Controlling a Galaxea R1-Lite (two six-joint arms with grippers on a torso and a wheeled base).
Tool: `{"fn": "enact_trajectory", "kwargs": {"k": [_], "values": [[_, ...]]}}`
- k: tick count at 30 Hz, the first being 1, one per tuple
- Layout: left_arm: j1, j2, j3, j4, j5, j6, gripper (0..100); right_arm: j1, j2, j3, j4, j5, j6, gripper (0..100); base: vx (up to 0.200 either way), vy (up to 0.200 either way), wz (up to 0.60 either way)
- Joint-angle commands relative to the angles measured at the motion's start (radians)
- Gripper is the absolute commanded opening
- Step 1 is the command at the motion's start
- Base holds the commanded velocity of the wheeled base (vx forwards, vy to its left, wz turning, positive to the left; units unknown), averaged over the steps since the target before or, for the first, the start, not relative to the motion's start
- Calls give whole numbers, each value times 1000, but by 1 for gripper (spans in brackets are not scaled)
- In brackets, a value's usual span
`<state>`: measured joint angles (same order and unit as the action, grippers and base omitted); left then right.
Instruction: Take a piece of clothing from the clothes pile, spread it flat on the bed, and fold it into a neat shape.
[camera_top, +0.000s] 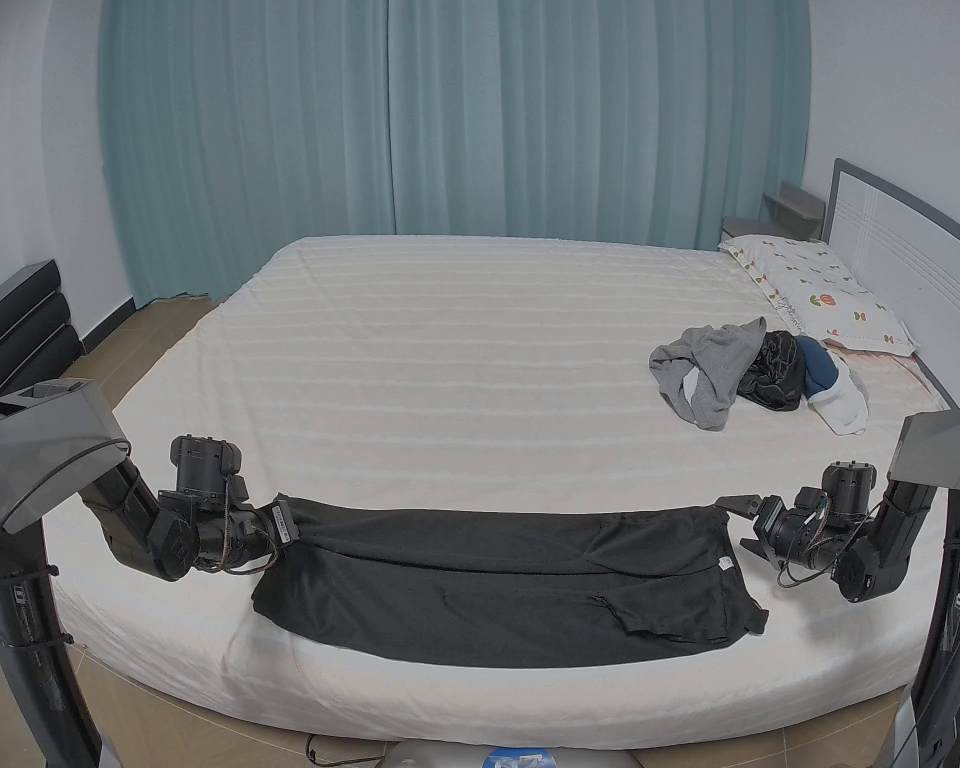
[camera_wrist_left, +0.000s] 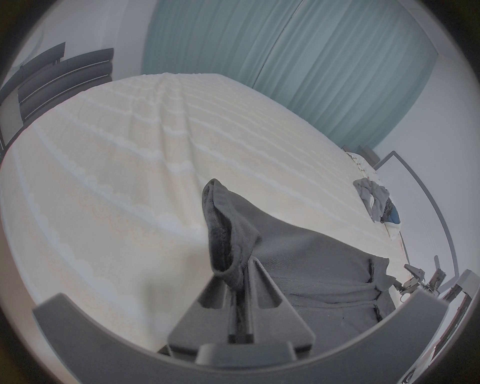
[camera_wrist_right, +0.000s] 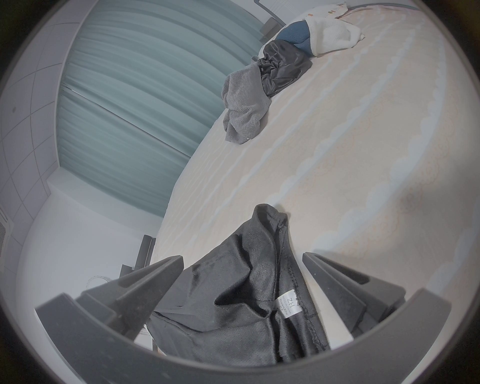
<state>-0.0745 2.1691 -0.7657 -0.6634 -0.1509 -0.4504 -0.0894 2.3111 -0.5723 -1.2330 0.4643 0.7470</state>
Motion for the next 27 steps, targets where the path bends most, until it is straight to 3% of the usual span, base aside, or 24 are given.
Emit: {"fn": "enact_trajectory", "kwargs": {"k": [1, 27], "values": [[-1, -38, 5, -1, 1, -1, 0, -1, -1, 0, 0, 1, 2, 100, 0, 0, 0], [-7, -15, -6, 1, 19, -7, 0, -4, -10, 0, -2, 1, 3, 100, -8, 0, 0]]}}
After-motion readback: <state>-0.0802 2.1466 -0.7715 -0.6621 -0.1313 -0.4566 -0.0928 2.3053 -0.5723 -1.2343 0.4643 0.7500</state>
